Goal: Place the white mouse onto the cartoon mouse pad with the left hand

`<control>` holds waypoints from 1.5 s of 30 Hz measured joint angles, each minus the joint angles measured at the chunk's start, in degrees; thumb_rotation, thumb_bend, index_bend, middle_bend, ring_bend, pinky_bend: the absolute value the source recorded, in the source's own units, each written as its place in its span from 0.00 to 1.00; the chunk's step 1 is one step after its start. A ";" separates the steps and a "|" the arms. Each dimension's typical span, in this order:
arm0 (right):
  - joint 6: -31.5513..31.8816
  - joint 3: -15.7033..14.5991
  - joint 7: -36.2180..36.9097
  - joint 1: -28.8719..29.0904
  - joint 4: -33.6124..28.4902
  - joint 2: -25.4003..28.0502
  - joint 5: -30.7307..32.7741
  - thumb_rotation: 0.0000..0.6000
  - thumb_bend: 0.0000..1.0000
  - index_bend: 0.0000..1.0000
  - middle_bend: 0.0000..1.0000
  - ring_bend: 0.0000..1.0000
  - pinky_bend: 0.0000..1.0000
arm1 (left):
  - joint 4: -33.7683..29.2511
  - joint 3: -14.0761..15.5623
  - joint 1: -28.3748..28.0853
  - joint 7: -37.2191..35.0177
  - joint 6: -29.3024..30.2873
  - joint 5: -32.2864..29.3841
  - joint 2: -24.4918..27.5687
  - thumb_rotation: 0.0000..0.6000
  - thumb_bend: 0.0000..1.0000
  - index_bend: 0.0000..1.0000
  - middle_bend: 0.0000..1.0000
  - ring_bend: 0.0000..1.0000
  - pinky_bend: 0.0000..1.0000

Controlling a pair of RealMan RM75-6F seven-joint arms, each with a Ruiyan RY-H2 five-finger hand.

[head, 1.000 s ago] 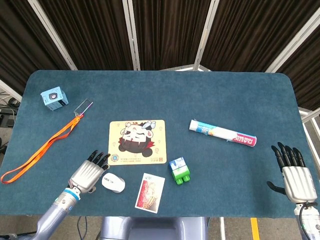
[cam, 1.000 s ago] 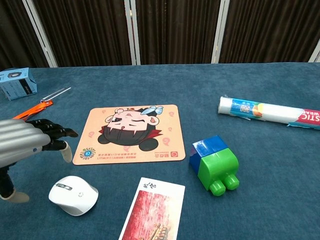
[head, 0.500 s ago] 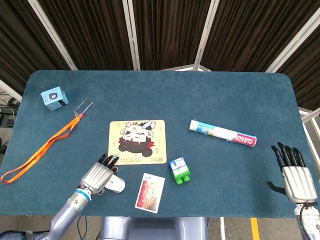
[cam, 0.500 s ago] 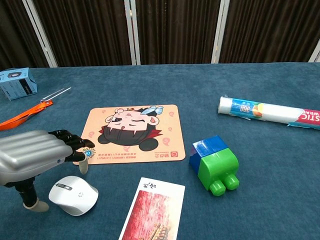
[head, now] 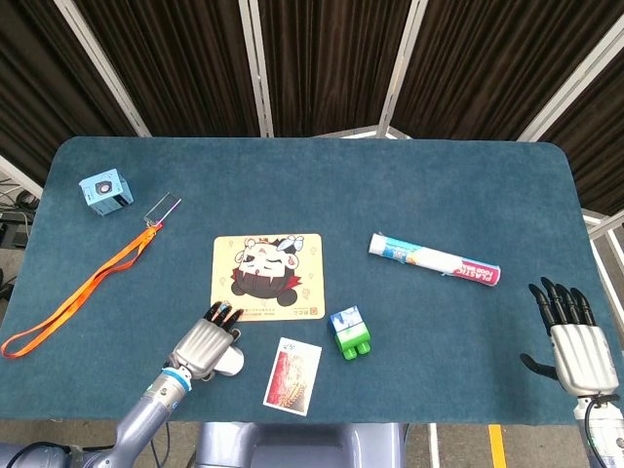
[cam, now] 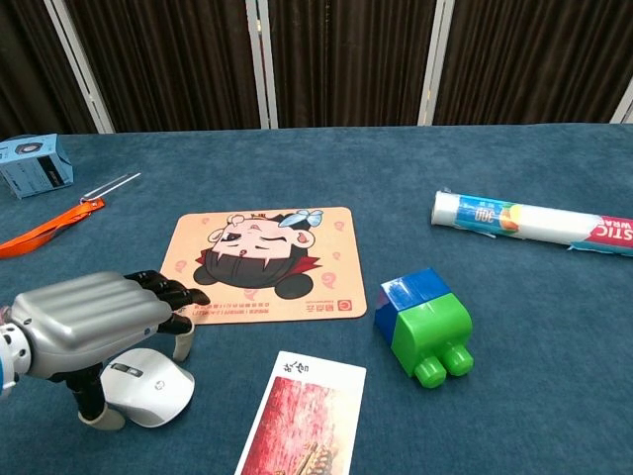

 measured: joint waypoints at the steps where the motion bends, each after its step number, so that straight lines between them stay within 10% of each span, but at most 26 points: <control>1: 0.00 0.00 0.01 0.00 0.02 0.00 0.00 1.00 0.08 0.00 0.00 0.00 0.00 | 0.17 0.06 -0.04 -0.37 0.03 0.25 -0.22 1.00 0.29 0.44 0.00 0.00 0.00; 23: 0.15 -0.06 -0.02 -0.02 0.19 -0.07 -0.20 1.00 0.09 0.00 0.00 0.00 0.00 | 2.54 -1.76 -5.85 -5.50 -3.21 9.36 4.65 1.00 0.33 0.51 0.00 0.00 0.00; 45: -1.83 0.31 0.18 0.88 -0.31 0.28 1.10 1.00 0.09 0.00 0.00 0.00 0.00 | 33.98 -6.20 -23.49 -23.52 -17.50 30.28 1.22 1.00 0.33 0.52 0.00 0.00 0.00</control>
